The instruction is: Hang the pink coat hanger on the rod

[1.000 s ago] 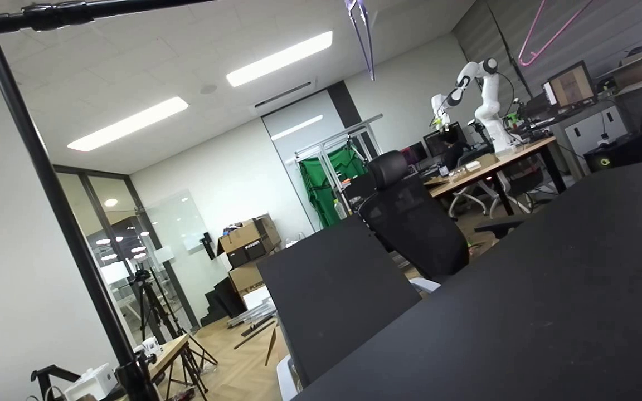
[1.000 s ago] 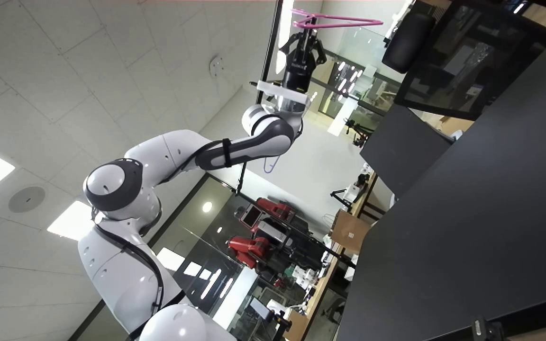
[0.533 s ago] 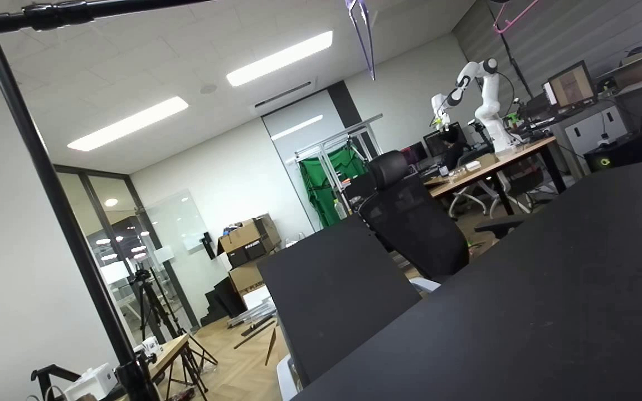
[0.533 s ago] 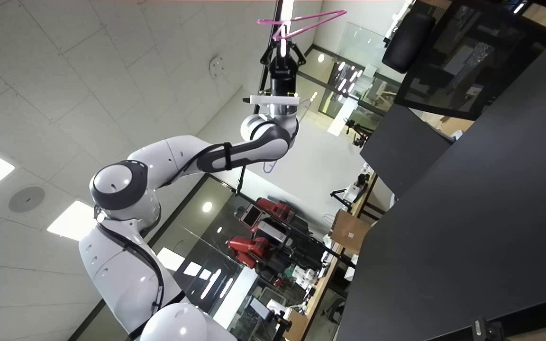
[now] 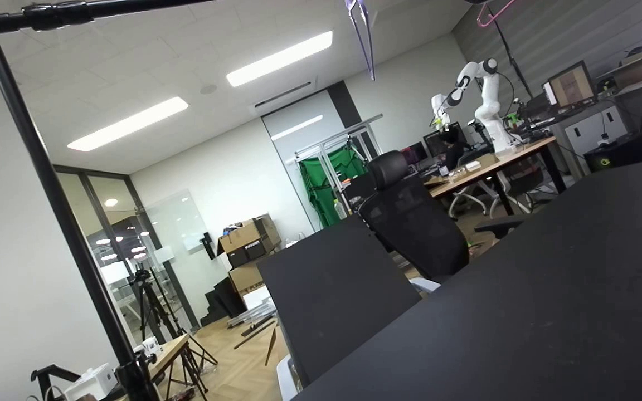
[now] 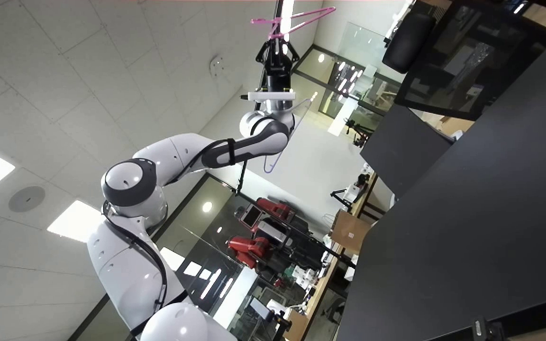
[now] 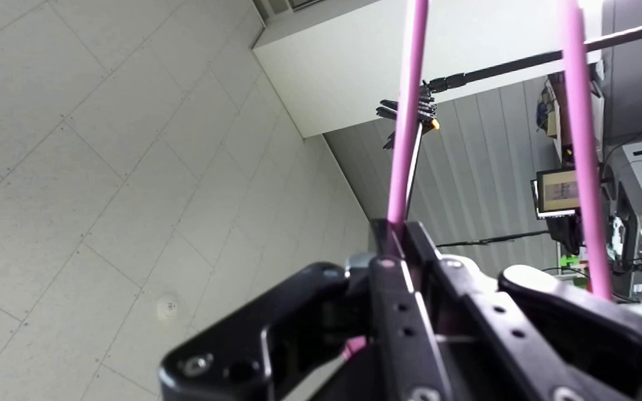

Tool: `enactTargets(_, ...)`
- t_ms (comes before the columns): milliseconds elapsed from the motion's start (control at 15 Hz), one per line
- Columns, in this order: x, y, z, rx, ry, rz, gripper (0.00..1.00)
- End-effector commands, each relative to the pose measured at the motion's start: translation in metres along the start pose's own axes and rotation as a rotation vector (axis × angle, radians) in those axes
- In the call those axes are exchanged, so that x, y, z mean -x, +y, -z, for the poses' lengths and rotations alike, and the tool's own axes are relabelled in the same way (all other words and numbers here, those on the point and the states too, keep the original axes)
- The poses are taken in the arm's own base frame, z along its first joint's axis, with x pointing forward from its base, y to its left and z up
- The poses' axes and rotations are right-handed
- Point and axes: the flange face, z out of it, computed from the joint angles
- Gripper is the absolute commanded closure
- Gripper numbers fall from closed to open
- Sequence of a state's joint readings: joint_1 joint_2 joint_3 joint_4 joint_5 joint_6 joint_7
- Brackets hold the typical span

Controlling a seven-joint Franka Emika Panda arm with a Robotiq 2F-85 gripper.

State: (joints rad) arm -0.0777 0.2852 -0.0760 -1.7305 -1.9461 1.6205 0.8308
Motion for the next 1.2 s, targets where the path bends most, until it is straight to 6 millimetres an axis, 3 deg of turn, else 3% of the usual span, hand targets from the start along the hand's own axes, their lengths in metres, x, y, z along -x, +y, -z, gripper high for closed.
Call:
enactTargets(0,-0.001,0.000,0.000,0.000,-0.001,0.001,0.92)
enactTargets(400,-0.001,0.000,0.000,0.000,-0.001,0.003,0.92)
enactTargets(467,-0.001,0.000,0.000,0.000,-0.001,0.003,0.98)
enactTargets(1133,-0.040,-0.003,0.012,0.028,-0.001,-0.072,0.98)
